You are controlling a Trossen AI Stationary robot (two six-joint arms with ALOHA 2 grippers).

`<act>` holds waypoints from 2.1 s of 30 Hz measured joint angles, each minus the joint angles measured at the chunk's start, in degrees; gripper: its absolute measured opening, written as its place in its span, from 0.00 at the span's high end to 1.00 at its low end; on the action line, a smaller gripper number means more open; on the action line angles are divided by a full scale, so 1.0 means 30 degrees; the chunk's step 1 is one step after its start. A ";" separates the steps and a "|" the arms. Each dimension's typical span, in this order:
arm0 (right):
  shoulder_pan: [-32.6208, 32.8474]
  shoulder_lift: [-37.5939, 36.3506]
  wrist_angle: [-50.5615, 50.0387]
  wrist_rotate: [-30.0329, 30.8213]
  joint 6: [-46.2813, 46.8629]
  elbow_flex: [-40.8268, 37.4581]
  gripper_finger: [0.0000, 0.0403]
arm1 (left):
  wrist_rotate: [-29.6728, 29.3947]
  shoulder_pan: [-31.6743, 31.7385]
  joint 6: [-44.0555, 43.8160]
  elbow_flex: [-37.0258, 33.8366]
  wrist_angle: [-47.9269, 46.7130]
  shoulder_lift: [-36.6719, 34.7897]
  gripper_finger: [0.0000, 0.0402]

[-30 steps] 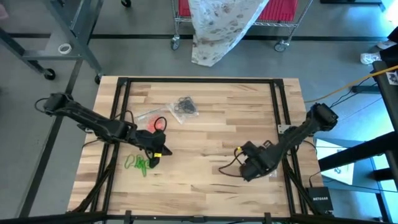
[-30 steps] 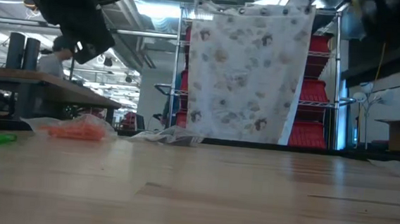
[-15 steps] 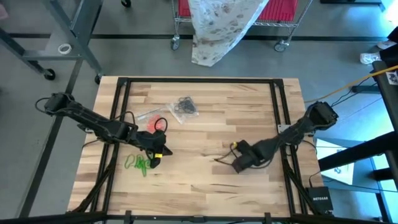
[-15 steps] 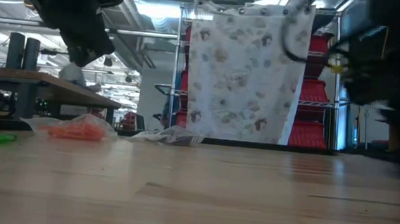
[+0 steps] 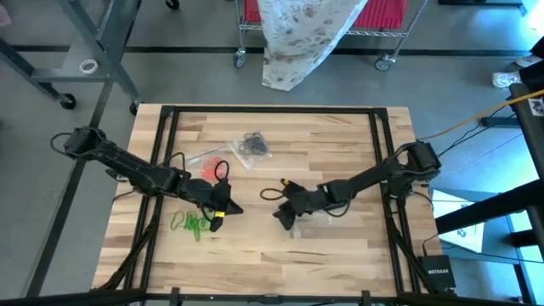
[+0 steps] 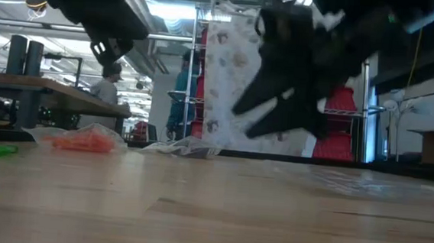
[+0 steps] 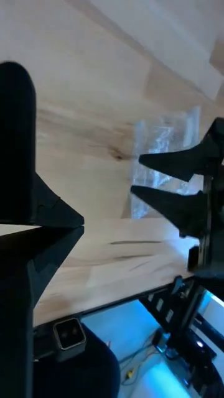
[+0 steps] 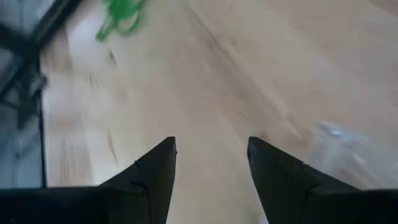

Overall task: Sort rubber bands
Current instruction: Open the transparent zip bag

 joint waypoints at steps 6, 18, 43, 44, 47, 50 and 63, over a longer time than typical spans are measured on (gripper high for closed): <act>0.0917 -0.2490 -0.9813 0.0569 -0.1155 0.2146 0.52 | 0.0000 0.0080 0.0051 0.0866 0.0623 0.1521 1.00; 0.2886 -0.4520 -1.8843 0.3755 0.3038 0.1243 0.52 | 0.0066 0.2350 0.0114 0.5226 0.0637 0.7928 1.00; 0.3934 -0.2806 -0.5472 0.3403 1.1409 -0.3830 0.52 | 0.2062 0.2498 0.3846 0.7118 -0.1099 1.0935 1.00; 0.3934 -0.2321 -0.4167 0.3431 1.1249 -0.3830 0.52 | 0.2059 0.2411 0.3804 0.7118 -0.1082 1.0935 1.00; 0.3757 -0.0590 0.0035 0.3457 1.0306 -0.3592 0.52 | 0.2068 0.1970 0.3882 0.7118 -0.0905 1.0935 1.00; 0.3245 0.1148 0.3114 0.3135 0.8537 -0.2803 0.52 | 0.2070 0.1536 0.3981 0.7410 -0.0876 1.0935 1.00; 0.2249 0.0148 -0.5225 0.0222 0.2331 0.1058 0.52 | 0.0156 0.1243 0.2701 0.8590 -0.8754 0.9387 1.00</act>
